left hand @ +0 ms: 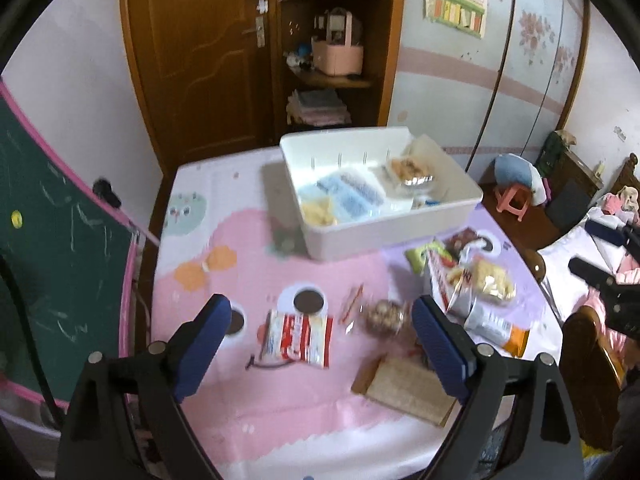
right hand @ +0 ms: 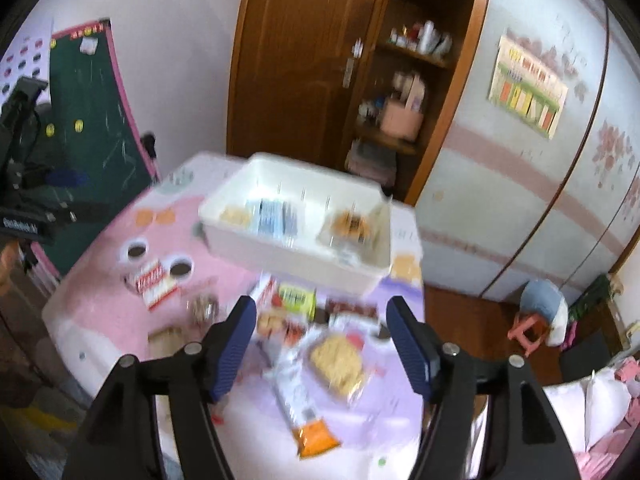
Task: Organize snacks
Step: 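Grasp the red Cookies pack with the left gripper while the right grasps the white-orange bar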
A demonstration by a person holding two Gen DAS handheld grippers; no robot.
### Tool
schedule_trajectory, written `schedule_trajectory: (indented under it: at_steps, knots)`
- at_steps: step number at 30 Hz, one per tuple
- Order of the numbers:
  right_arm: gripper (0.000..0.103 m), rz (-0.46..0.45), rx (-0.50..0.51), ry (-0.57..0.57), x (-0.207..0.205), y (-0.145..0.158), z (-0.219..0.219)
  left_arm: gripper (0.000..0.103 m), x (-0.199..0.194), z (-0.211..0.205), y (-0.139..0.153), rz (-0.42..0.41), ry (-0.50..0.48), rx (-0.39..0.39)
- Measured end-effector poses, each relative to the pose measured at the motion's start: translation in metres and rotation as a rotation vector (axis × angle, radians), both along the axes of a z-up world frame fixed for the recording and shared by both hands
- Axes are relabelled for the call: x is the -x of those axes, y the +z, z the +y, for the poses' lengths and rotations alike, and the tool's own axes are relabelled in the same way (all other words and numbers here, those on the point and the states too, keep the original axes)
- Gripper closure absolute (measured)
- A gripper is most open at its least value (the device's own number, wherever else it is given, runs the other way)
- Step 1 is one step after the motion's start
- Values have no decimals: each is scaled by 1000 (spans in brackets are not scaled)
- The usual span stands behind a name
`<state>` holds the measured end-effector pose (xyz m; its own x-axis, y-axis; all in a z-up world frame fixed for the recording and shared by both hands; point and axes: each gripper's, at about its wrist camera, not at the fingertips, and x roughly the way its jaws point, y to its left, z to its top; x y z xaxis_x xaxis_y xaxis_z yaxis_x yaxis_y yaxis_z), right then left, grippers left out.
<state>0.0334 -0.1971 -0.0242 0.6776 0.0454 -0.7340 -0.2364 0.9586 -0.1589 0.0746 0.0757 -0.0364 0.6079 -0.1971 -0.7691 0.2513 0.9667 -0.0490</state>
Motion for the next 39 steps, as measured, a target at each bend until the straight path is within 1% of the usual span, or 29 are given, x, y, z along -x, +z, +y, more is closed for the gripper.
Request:
schedule_trajectory:
  at_steps: [4, 7, 10, 14, 19, 24, 28, 31, 36, 39]
  knots:
    - [35, 72, -8, -22, 3, -31, -4, 12, 1, 12, -27, 53, 28, -2]
    - [35, 131, -36, -38, 4, -56, -9, 12, -4, 17, -52, 100, 37, -13]
    - [35, 205, -45, -62, -2, -82, -15, 12, -15, 19, -80, 155, 43, -39]
    - [35, 268, -32, -79, -9, -109, -22, 12, -32, 21, -116, 238, 45, -44]
    - [35, 328, -38, -95, -19, -133, -31, 12, -55, 19, -153, 321, 43, -47]
    - [35, 366, -42, -96, -27, -148, -36, 12, -72, 15, -174, 366, 41, -67]
    - [35, 385, -26, -96, -32, -159, -36, 12, -83, 12, -183, 389, 43, -73]
    - [35, 386, -39, -88, -35, -162, -36, 12, -90, 8, -186, 400, 37, -82]
    - [35, 396, -63, -60, -38, -162, -33, 12, -93, -3, -188, 408, -1, -96]
    - [35, 405, -56, -43, -38, -165, -31, 12, -93, -9, -191, 409, -23, -125]
